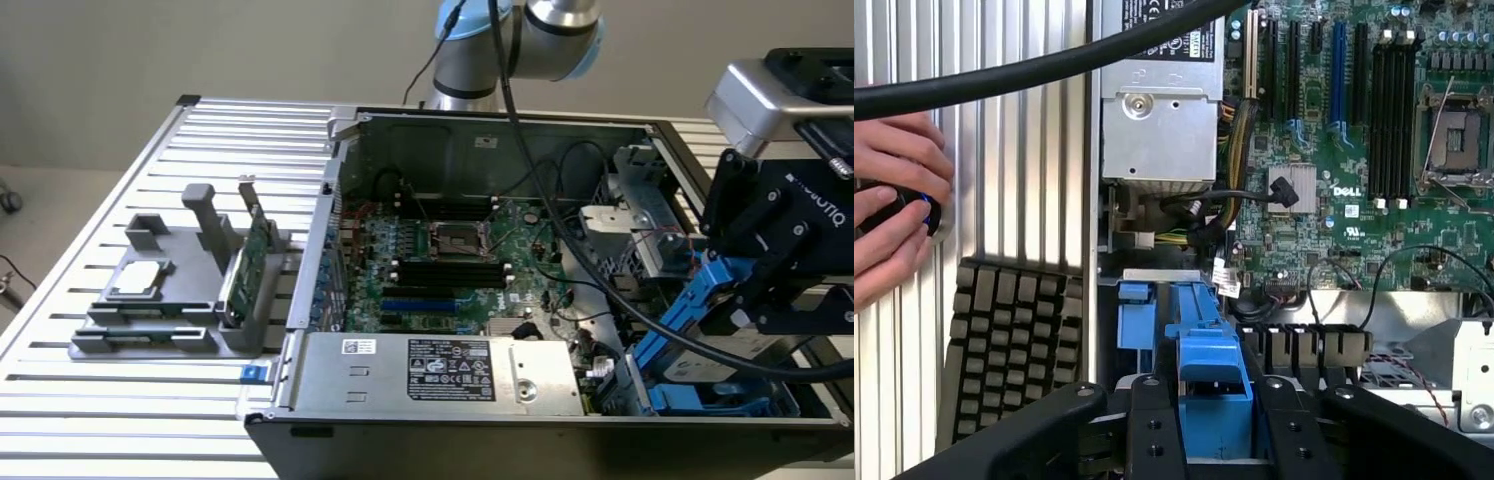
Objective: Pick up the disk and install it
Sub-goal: 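Insert the disk into the insertion slot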
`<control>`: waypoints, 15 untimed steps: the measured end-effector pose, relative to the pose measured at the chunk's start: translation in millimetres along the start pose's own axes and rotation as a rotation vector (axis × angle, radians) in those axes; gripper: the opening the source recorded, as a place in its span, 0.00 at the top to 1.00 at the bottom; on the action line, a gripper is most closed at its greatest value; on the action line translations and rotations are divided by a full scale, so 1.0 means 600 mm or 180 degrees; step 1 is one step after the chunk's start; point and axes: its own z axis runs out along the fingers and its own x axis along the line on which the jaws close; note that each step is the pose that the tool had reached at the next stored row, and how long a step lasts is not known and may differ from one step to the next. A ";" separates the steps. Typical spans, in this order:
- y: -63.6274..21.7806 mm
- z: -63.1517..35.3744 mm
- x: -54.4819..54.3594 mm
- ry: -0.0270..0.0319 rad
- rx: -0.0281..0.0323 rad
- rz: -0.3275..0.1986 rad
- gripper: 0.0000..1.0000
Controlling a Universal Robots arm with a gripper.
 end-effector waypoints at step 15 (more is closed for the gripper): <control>-0.001 0.030 0.000 -0.0001 -0.0001 -0.0021 0.67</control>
